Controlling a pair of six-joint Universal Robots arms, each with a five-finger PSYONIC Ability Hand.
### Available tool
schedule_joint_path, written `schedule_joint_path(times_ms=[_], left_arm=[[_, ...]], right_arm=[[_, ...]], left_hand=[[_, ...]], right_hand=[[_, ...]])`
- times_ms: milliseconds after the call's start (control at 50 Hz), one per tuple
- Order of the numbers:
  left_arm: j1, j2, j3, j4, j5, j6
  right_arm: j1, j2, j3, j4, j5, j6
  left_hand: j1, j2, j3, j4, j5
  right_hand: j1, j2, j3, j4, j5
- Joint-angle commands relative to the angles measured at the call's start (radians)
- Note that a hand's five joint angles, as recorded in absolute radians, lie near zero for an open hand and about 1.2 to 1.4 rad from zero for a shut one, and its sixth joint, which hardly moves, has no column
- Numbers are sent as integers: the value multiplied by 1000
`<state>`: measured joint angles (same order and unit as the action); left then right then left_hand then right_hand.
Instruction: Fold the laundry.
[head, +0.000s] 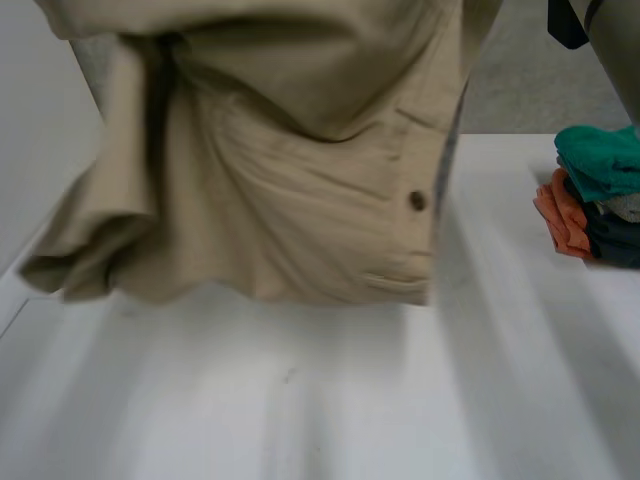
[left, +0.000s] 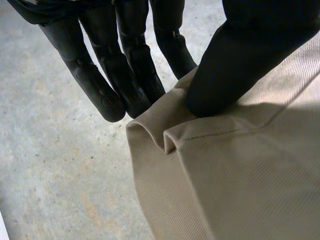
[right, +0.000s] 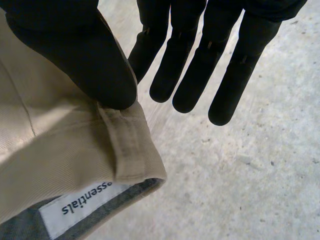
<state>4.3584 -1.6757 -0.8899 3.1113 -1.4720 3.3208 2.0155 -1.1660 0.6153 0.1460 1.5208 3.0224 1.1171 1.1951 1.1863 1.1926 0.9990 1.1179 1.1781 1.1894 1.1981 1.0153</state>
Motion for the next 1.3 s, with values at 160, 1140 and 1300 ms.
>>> schedule_joint_path(times_ms=[160,1140,1300], left_arm=[[-6,-508,210,-149,-30,-10],[-213,-150,-747,-257,-126,253],[-226,-286,-768,-154,-139,221]], right_arm=[[2,330,-77,-45,91,-20],[-250,-46,924,205,-459,-722],[-308,49,994,101,-545,-806]], left_hand=[[279,201,210,204,223],[-669,-747,-738,-744,-725],[-683,-761,-753,-759,-740]], right_hand=[[278,218,207,198,206],[-609,-669,-681,-689,-681],[-491,-551,-563,-571,-563]])
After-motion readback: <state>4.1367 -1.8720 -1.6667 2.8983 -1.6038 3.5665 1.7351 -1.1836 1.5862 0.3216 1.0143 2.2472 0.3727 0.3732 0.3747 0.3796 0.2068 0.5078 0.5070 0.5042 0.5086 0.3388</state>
